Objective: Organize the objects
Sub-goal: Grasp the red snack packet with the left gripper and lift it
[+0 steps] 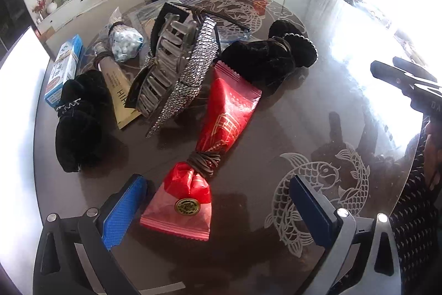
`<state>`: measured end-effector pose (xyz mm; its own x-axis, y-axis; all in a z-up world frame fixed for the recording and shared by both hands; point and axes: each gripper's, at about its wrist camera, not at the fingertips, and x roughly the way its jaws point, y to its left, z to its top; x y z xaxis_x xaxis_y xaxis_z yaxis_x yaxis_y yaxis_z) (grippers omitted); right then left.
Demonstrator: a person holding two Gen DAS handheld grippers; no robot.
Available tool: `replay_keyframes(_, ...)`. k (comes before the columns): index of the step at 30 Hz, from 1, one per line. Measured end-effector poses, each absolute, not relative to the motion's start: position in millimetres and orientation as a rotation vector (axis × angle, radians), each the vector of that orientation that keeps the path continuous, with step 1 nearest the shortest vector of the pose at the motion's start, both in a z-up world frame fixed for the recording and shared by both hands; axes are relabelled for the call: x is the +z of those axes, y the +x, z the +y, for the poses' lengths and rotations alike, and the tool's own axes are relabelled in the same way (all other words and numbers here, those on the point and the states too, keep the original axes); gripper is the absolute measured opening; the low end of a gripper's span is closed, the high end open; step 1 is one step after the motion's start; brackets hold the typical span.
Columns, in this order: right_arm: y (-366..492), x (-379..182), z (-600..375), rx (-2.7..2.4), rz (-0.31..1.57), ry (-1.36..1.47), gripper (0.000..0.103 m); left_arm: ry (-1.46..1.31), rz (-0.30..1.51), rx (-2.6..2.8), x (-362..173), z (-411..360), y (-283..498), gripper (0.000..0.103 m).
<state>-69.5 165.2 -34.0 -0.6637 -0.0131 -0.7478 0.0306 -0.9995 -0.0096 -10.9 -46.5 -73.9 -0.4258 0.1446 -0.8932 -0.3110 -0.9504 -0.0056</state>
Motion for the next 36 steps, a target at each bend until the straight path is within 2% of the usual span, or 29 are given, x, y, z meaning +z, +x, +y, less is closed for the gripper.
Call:
replay_keyframes(14,-69.9,-37.2,161.2,-2.831,0.057,1.289,0.103,-1.540,0.238,2.454,-73.6,-40.4,-43.2,0.103)
replay_keyframes(27,-71.2,-33.6,172.9,-2.830,-0.034,1.288,0.103,-1.509,0.179,2.526,-76.2,-39.5,-42.6,0.103)
replay_keyframes(36,-78.9,-41.2,151.5,-2.743,0.042,1.298,0.103,-1.523,0.179,2.523,-76.5,-39.9,-42.2,0.103)
